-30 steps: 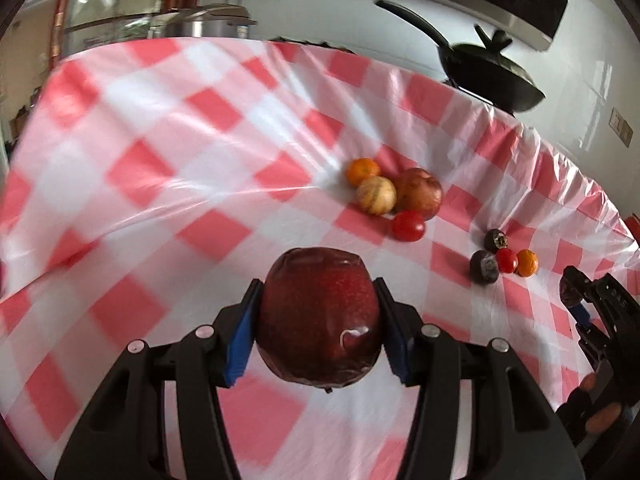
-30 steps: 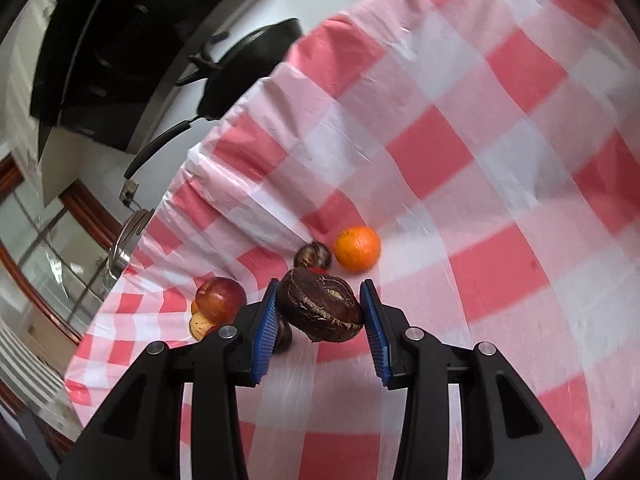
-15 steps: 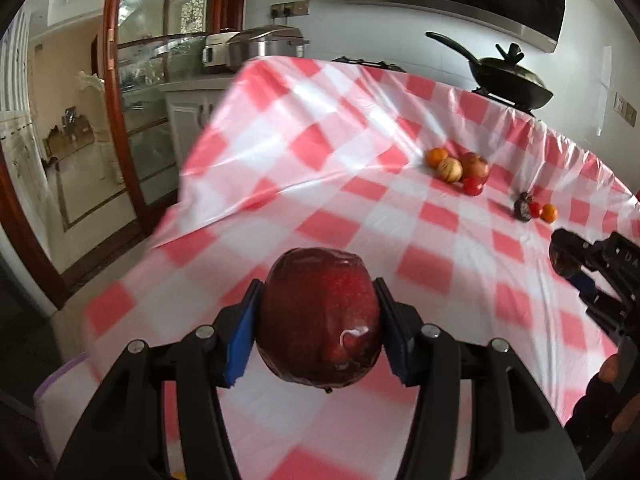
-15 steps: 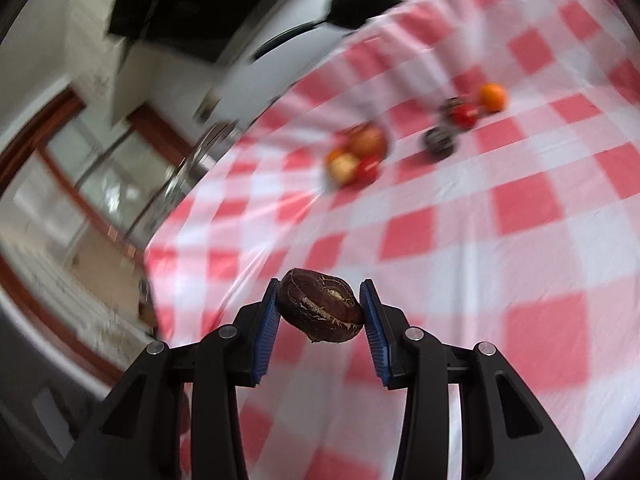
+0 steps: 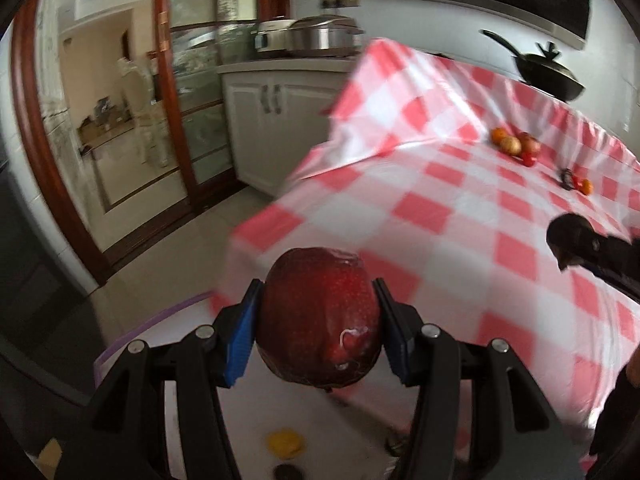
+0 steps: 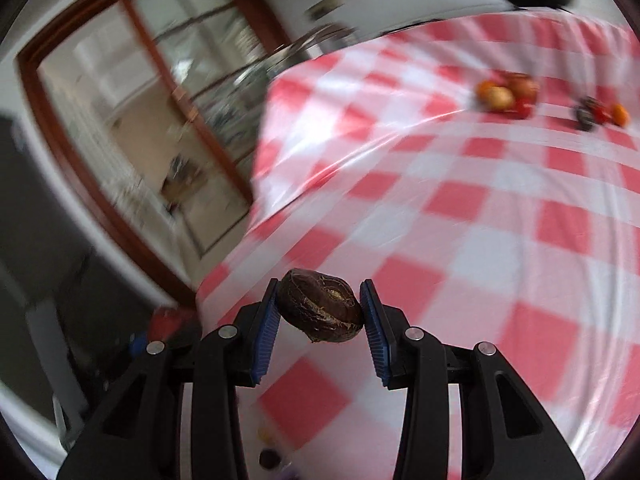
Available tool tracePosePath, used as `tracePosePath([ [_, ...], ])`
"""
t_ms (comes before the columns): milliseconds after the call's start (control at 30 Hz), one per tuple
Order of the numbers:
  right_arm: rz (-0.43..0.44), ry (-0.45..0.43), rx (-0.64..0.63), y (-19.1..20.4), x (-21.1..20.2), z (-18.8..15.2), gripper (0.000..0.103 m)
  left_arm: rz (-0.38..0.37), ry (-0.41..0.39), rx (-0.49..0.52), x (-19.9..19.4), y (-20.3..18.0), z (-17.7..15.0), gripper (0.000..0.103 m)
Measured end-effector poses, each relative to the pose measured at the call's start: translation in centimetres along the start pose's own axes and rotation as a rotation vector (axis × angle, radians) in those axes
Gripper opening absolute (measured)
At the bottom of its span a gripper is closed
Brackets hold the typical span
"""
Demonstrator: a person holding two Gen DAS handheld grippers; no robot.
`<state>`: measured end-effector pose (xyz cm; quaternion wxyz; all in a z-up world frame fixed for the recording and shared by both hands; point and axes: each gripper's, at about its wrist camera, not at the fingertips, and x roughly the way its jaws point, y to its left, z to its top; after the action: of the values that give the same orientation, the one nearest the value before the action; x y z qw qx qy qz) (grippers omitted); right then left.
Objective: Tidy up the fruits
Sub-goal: 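Carry the mangosteen and red apple in both tools over to the white box, then open both tools to drop the red apple and mangosteen into the box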
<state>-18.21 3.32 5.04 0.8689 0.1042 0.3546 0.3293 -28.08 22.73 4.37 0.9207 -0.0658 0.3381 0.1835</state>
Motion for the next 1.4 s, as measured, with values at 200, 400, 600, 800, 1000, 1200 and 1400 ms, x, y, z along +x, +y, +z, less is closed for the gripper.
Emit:
tracePosePath([
  [200,0.064,0.109,-0.227,7.3,2.6,-3.7,0.04,0.084,0.054,-0.076,0.5,5.5,-2.7,0.055],
  [400,0.111,0.197,-0.419,12.6,4.6,-7.3,0.04,0.146,0.146,-0.148,2.4,10.7,-6.1,0.055],
  [600,0.138,0.336,-0.525,15.1,7.9,-11.3,0.04,0.17,0.252,-0.153,5.0,14.0,-8.3,0.055],
  [800,0.105,0.486,-0.58,16.2,12.9,-14.3,0.04,0.162,0.359,-0.093,8.5,14.7,-9.5,0.055],
  [1000,0.06,0.671,-0.72,18.1,18.3,-18.3,0.04,0.165,0.467,-0.036,12.8,15.0,-10.2,0.055],
  [1200,0.129,0.794,-0.797,19.3,19.3,-21.8,0.04,0.172,0.509,-0.011,14.8,15.7,-10.9,0.055],
  [1400,0.135,0.841,-0.792,18.8,19.7,-23.1,0.04,0.168,0.519,0.009,15.8,16.1,-11.4,0.055],
])
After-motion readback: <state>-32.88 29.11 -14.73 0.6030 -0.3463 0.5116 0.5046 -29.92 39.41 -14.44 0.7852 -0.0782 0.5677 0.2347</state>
